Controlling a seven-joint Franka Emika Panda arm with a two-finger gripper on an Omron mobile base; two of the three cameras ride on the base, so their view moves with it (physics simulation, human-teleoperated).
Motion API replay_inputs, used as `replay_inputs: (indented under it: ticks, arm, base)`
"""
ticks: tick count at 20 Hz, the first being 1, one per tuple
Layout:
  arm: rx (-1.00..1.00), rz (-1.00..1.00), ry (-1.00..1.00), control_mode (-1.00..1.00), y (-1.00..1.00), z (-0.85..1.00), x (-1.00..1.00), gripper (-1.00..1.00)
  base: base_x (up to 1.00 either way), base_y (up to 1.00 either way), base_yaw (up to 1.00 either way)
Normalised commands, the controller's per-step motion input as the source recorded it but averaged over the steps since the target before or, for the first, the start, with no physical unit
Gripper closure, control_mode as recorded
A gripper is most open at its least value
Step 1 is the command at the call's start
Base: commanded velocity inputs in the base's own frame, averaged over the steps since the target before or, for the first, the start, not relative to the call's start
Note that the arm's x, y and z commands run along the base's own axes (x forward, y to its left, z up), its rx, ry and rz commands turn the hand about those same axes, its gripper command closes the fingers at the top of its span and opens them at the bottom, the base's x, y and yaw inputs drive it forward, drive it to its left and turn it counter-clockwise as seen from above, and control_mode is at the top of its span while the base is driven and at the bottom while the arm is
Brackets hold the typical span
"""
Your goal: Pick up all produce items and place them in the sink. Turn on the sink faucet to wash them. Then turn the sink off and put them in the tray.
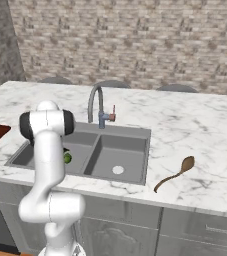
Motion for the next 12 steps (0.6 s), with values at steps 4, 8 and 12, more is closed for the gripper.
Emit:
replay_inputs:
  ticks: [4, 8, 12]
  arm:
    - [-0.06, 0.02, -0.16, -1.0, 0.0, 0.81, -0.31, 1.0]
    - [-0.07, 0.06, -0.19, -1.0, 0.01, 0.89, -0.2, 1.0]
    - [-0.03, 0.09, -0.24, -1.0, -0.02, 0.88, -0.19, 1.0]
  base:
    - [0.0, 0.0, 0.0]
    - [0.0, 0.0, 0.0]
    - [0.0, 0.0, 0.0]
